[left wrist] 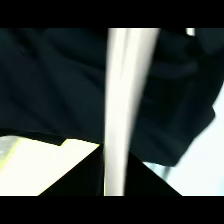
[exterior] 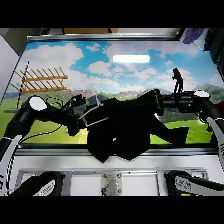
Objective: Fold the clothes and pants, and hang the long-sleeved shirts on hangers.
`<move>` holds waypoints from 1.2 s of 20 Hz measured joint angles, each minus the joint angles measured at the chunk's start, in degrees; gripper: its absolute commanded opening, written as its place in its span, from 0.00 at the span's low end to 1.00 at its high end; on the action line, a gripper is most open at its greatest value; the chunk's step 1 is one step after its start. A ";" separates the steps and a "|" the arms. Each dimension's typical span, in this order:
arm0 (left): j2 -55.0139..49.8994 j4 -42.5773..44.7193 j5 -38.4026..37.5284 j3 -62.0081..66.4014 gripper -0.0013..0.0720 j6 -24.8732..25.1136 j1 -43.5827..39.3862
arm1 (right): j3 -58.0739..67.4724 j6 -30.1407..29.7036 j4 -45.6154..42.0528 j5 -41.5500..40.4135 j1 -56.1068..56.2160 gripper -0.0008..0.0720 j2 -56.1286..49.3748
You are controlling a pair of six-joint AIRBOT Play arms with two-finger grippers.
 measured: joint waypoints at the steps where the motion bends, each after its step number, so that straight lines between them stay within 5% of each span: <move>1: 0.00 0.70 -0.26 0.02 0.05 0.22 -0.52 | 0.00 -0.02 0.00 -0.35 0.07 0.56 -0.02; 13: -0.07 1.55 0.94 0.00 0.05 3.85 -1.95 | 0.00 0.02 -3.80 -2.03 -6.21 0.58 0.22; 14: -0.33 0.94 0.94 0.00 0.05 5.49 -1.95 | 0.00 0.07 -3.74 -2.05 -7.26 0.60 0.39; 16: -1.57 -0.66 0.94 0.02 0.05 8.83 -1.95 | 0.00 1.55 -3.45 -2.05 -9.14 0.93 0.85; 24: -11.17 -4.90 -3.32 6.14 0.05 15.28 -1.97 | 0.00 8.07 -10.08 -0.02 -12.33 0.92 1.25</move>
